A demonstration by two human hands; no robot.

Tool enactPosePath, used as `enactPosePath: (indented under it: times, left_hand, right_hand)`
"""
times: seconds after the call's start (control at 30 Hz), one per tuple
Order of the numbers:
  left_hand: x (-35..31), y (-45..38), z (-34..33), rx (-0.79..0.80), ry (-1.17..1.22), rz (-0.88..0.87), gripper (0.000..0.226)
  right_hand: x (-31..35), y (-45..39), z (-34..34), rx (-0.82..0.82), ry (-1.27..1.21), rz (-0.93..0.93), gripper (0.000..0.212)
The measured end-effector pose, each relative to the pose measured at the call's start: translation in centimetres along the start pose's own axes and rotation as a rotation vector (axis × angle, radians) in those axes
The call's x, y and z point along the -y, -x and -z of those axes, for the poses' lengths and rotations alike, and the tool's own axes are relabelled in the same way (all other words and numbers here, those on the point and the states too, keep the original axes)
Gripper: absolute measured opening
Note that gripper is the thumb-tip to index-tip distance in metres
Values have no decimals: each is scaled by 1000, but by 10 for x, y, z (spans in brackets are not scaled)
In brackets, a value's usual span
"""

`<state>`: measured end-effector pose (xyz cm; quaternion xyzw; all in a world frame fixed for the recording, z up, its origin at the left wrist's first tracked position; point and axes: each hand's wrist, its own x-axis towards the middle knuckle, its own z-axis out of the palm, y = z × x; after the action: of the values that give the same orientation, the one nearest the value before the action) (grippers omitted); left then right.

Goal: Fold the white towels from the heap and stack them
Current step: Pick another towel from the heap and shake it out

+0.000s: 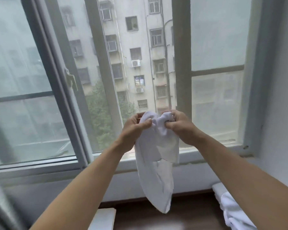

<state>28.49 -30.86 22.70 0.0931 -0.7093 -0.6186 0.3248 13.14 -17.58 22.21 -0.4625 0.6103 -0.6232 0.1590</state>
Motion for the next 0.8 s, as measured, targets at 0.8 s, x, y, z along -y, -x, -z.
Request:
enactPosePath:
  times: [0.8]
  left_hand:
    - [13, 94, 76, -350, -1183, -628, 74]
  right_hand:
    - [106, -9, -142, 56, -210, -272, 44]
